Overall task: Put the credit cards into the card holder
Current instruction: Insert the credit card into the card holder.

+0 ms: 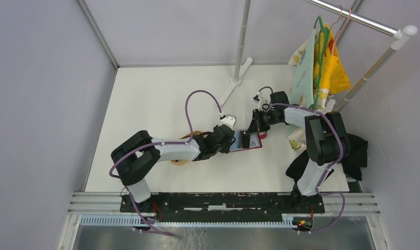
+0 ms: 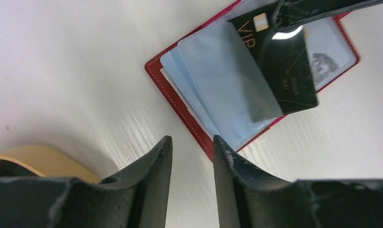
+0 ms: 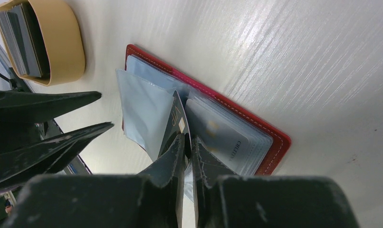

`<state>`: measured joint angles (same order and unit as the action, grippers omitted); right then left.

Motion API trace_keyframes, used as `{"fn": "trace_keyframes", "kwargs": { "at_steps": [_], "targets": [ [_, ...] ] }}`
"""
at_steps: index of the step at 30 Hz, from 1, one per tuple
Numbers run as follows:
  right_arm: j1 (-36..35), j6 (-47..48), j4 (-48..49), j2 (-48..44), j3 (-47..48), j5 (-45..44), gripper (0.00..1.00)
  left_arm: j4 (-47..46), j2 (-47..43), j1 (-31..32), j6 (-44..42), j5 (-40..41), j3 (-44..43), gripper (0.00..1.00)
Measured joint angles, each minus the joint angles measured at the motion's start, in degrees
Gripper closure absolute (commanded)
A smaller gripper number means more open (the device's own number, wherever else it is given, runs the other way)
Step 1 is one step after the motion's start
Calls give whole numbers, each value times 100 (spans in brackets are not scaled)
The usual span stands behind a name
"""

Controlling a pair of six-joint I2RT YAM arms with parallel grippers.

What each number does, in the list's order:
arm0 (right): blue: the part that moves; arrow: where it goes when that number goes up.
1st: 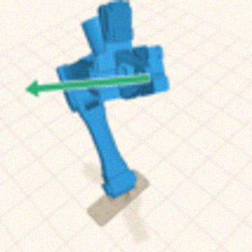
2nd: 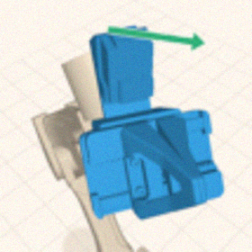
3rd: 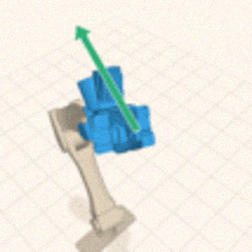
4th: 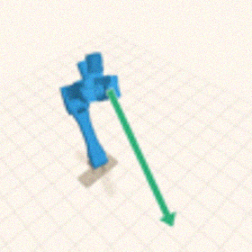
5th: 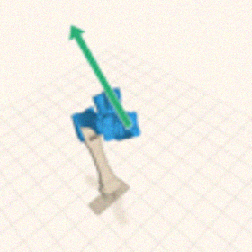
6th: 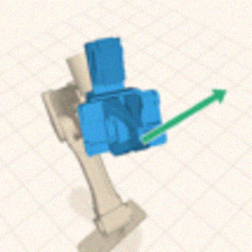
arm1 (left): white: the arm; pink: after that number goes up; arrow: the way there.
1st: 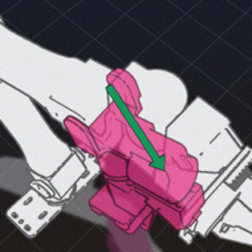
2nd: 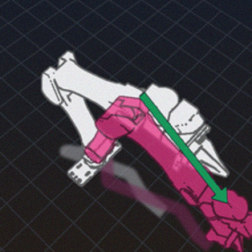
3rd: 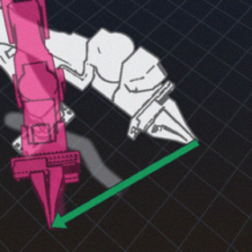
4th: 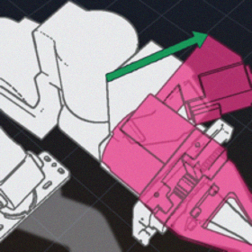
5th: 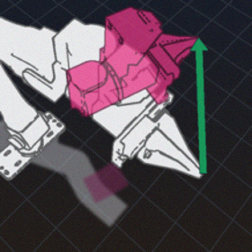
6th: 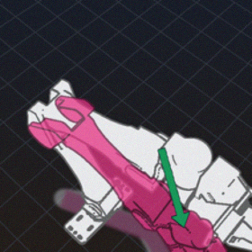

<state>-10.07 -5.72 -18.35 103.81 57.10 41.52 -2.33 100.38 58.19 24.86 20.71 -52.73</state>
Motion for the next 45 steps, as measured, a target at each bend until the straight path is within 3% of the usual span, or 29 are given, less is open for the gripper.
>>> {"fn": "trace_keyframes", "kwargs": {
  "at_steps": [10, 25, 45],
  "targets": [
    [11, 0, -7, 0, 0, 17, 89, -48, -590, -7, 15, -297, -74, 67],
    [83, -2, -22, 0, 0, 177, 90, -125, 514, -420, 15, -649, -734, 75],
    [87, -9, -63, 0, 13, 175, 92, -103, 647, -713, 195, -671, -684, 79]
  ]
}}
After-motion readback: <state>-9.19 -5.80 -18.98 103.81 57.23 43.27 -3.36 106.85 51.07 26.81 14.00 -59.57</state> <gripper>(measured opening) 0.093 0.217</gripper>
